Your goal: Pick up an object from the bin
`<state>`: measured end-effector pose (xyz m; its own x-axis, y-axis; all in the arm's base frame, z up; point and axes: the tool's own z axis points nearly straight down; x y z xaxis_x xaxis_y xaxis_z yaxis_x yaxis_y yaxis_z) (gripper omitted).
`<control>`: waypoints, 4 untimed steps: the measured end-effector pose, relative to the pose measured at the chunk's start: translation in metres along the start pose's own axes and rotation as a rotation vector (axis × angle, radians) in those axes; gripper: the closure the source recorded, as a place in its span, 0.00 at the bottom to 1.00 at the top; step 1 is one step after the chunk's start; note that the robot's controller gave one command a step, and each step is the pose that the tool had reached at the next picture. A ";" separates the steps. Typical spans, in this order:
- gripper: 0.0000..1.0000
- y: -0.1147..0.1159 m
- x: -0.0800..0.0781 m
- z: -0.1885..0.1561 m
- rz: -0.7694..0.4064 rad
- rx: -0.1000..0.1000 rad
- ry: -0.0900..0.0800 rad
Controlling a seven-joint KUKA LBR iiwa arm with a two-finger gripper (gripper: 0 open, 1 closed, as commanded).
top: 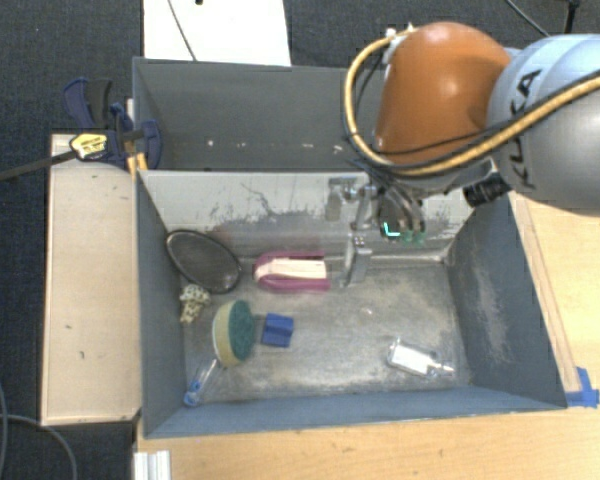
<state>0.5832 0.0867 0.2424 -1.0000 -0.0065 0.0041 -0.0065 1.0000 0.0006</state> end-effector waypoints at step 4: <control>1.00 0.093 0.034 0.053 0.036 -0.003 -0.013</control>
Offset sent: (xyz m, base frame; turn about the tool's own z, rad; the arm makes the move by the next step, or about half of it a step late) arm -0.0163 0.0726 -0.1574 0.0060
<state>0.5487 0.1800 0.1897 -0.9995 0.0295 -0.0090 0.0295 0.9996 0.0036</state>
